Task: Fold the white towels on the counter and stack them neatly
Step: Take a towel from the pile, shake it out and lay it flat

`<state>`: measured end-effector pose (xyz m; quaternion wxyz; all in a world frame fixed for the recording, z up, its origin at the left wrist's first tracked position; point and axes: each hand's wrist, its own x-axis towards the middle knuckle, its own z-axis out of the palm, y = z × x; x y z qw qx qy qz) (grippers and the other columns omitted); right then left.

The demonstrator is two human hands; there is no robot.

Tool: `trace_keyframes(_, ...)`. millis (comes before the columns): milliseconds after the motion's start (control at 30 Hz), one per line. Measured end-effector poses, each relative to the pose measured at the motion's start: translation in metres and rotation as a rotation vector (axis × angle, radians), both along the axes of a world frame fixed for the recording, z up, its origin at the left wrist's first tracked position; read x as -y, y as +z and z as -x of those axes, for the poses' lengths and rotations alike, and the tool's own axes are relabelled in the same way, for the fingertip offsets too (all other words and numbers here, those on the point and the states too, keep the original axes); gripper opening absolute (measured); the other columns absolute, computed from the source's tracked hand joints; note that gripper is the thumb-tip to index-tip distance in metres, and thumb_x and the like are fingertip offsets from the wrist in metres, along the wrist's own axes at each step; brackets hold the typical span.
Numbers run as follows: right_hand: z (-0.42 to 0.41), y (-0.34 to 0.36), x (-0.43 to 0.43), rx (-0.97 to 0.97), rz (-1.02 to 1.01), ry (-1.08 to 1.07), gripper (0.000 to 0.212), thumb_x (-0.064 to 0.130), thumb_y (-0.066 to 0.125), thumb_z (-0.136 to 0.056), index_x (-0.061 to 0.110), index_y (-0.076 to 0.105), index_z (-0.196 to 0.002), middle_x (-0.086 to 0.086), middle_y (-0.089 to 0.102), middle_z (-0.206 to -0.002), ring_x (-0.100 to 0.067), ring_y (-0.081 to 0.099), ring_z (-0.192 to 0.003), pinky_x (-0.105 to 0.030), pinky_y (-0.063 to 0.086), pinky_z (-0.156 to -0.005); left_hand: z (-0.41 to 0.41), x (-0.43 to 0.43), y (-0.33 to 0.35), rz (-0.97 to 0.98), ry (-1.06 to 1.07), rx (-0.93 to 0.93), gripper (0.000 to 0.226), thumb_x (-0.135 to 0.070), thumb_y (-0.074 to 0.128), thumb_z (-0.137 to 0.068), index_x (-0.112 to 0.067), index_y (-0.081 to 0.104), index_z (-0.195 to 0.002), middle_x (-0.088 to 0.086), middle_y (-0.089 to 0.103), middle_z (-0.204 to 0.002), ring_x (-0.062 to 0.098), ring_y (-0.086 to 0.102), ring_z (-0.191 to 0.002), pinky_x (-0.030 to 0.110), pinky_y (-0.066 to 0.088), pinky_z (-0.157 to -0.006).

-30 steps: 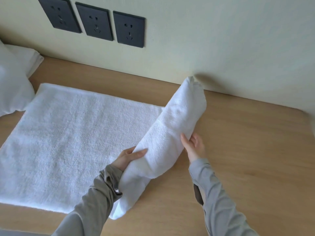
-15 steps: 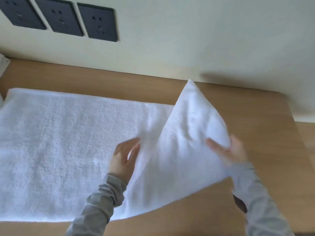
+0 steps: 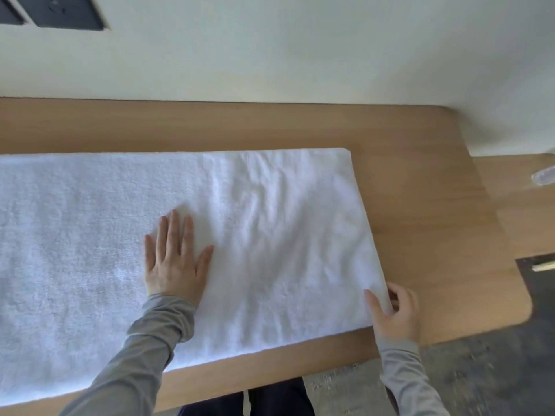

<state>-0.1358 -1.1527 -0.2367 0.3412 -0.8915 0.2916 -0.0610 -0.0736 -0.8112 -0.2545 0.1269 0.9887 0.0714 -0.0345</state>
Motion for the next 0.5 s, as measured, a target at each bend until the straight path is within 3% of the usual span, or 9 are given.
trace_keyframes(100, 0.012, -0.003, 0.005, 0.071, -0.044, 0.004, 0.028, 0.009, 0.075, -0.075, 0.007, 0.062, -0.099, -0.002, 0.053, -0.098, -0.024, 0.052, -0.088, -0.033, 0.044, -0.073, -0.009, 0.013, 0.004, 0.022, -0.069, 0.011, 0.069, -0.051, 0.018, -0.093, -0.008, 0.025, -0.147, 0.014, 0.021, -0.154, 0.031, 0.017, -0.143, 0.049, 0.011, -0.117)
trace_keyframes(233, 0.015, -0.004, 0.013, -0.003, -0.322, -0.035, 0.024, 0.010, 0.072, -0.078, 0.020, 0.058, -0.094, 0.005, 0.061, -0.091, -0.020, 0.058, -0.084, -0.015, 0.049, -0.064, -0.026, 0.033, 0.009, 0.017, -0.116, 0.016, 0.073, -0.054, 0.011, -0.090, -0.011, 0.019, -0.149, 0.012, 0.016, -0.156, 0.027, 0.010, -0.145, 0.045, 0.003, -0.118)
trace_keyframes(333, 0.007, -0.002, 0.016, -0.011, -0.388, -0.043, 0.018, 0.007, 0.071, -0.078, 0.018, 0.057, -0.084, -0.001, 0.062, -0.084, -0.025, 0.058, -0.080, -0.023, 0.048, -0.065, -0.037, 0.041, 0.010, -0.015, -0.131, 0.007, 0.076, -0.057, 0.005, -0.089, -0.012, 0.012, -0.150, 0.009, 0.010, -0.158, 0.025, 0.005, -0.146, 0.043, -0.001, -0.118)
trace_keyframes(500, 0.003, 0.007, 0.020, 0.011, -0.430, 0.081, 0.019, 0.005, 0.067, -0.081, 0.018, 0.054, -0.078, -0.001, 0.057, -0.075, -0.014, 0.052, -0.070, -0.015, 0.045, -0.064, -0.055, 0.053, 0.005, -0.037, -0.148, -0.012, 0.072, -0.057, 0.010, -0.092, -0.016, 0.004, -0.150, 0.005, 0.001, -0.159, 0.022, -0.003, -0.146, 0.042, -0.006, -0.118)
